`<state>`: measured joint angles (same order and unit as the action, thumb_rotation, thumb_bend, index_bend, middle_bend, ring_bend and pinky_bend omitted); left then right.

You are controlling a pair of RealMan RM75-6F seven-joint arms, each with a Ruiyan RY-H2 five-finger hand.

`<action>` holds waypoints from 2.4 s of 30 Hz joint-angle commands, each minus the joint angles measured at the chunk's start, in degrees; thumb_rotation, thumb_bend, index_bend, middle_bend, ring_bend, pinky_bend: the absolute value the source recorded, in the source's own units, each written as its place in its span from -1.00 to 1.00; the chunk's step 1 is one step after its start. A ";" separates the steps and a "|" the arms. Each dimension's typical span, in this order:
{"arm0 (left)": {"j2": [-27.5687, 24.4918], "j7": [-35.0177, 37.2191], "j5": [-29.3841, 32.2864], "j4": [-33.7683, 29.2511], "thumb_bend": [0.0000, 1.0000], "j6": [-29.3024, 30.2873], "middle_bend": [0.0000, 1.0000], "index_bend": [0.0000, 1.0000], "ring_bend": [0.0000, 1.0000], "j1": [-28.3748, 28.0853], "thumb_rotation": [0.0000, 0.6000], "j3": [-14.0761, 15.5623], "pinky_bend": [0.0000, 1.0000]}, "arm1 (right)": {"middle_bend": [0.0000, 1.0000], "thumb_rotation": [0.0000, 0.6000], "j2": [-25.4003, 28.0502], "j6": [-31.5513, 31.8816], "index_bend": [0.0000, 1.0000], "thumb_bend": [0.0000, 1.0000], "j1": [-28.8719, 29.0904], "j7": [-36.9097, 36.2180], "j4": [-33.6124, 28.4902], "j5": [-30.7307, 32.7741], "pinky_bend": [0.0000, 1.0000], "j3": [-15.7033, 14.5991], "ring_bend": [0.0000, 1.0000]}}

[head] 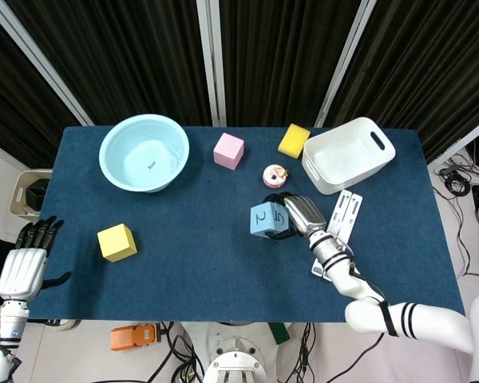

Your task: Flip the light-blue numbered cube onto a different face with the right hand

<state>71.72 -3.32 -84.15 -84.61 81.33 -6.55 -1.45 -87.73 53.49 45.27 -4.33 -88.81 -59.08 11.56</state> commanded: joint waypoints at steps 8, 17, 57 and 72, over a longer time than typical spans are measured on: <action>-0.03 -0.42 -0.06 -0.60 -0.99 -0.38 -1.00 -0.86 -1.00 -0.51 1.00 -0.21 -1.00 | -0.13 1.00 -15.83 8.25 0.00 -0.28 -7.49 -42.55 32.62 -24.98 -0.43 -3.83 -0.47; -0.08 -0.60 0.26 -0.86 -0.99 -1.06 -1.00 -0.86 -1.00 -0.69 1.00 -0.03 -1.00 | -0.13 1.00 -23.34 10.64 -0.01 -0.28 -6.80 -53.83 46.27 -27.60 -0.48 -4.77 -0.48; 0.13 -0.11 1.30 -0.70 -0.99 -1.69 -1.00 -0.87 -1.00 -1.40 1.00 -0.70 -1.00 | -1.00 1.00 15.89 19.00 -1.00 -0.34 -18.52 4.23 -1.32 -22.25 -1.00 -8.54 -1.00; 1.19 1.88 2.16 -0.45 -0.99 0.97 -1.00 -0.88 -1.00 0.26 1.00 -1.22 -1.00 | -1.00 1.00 21.16 35.63 -1.00 -0.34 -35.91 2.45 -6.59 -23.30 -1.00 -13.73 -1.00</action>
<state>72.87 -1.48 -81.94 -85.01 82.22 -6.37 -2.68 -66.34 86.21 12.48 1.40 -96.44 -81.30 -0.67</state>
